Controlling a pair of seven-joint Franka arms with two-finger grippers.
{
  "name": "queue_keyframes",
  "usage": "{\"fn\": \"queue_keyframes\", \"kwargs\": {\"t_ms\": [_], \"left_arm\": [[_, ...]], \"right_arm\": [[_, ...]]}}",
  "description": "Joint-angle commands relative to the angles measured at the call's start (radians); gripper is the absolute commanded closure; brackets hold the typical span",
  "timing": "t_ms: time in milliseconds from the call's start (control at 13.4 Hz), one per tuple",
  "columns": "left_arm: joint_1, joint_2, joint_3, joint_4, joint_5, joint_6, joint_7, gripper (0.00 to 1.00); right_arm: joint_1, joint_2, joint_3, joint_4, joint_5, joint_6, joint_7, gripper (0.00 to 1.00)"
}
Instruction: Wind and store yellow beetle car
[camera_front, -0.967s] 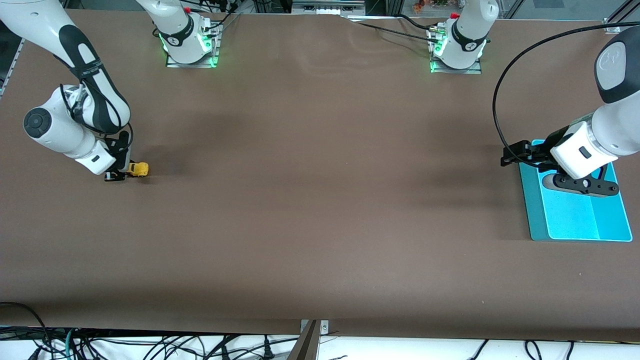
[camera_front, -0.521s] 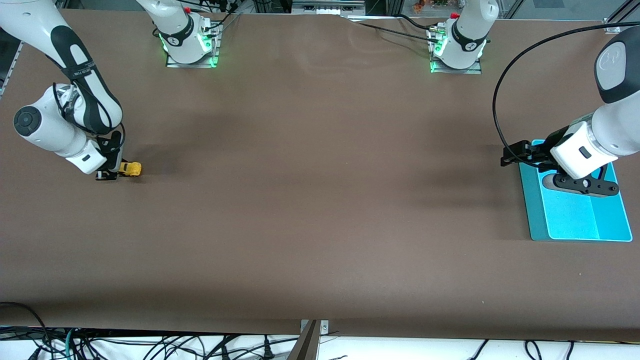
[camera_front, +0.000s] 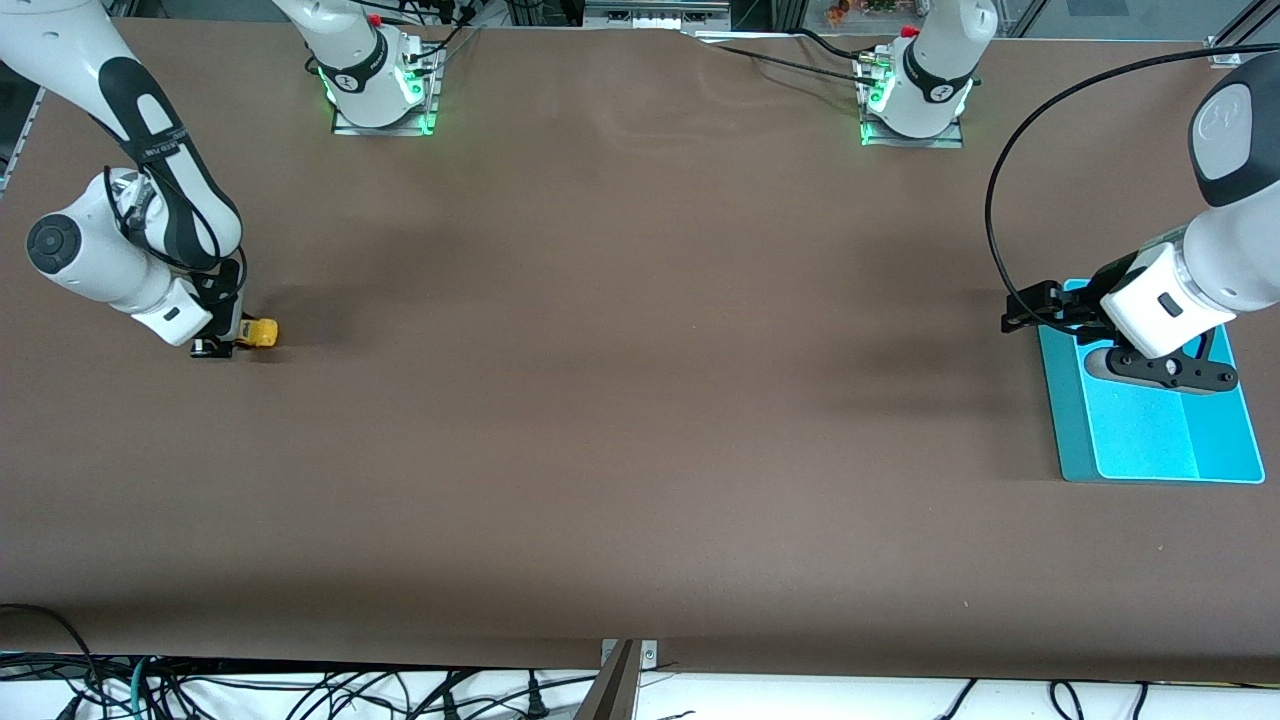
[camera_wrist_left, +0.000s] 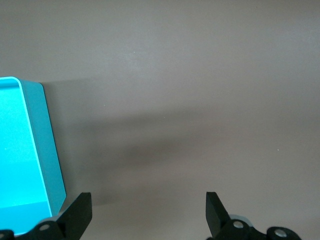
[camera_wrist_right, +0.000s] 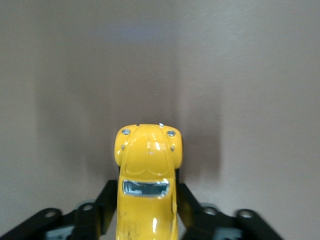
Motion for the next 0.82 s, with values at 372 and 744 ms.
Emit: {"fn": "queue_keyframes", "kwargs": {"t_ms": [372,744], "left_arm": [[0.001,0.004,-0.001,0.019,0.009,-0.01,0.015,0.0],[0.001,0.004,-0.001,0.02,0.009,-0.01,0.015,0.0]], "right_arm": [[-0.005,-0.101,0.005,-0.006,-0.009,-0.146,0.001,0.0],[-0.005,-0.087,0.005,0.137,-0.003,-0.274,-0.001,0.0]]}}
